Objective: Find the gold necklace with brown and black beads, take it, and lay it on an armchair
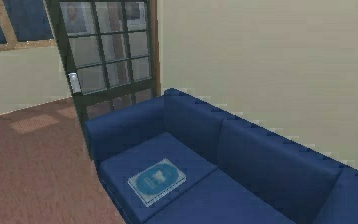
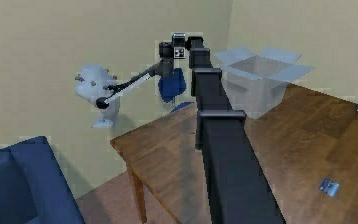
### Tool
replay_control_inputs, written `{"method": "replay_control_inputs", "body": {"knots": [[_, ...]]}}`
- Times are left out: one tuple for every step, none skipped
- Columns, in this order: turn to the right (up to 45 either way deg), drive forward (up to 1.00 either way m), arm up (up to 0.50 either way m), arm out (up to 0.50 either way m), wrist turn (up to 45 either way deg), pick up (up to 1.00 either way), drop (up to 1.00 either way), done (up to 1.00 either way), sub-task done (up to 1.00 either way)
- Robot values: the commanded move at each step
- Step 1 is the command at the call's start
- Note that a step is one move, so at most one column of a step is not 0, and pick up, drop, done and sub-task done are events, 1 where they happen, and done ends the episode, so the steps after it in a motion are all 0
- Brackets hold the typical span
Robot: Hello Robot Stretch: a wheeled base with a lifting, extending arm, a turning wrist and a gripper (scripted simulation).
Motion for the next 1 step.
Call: {"method": "replay_control_inputs", "body": {"knots": [[0.0, 0.0, 0.0, 0.0, -42.0, 0.0, 0.0, 0.0, 0.0]]}}
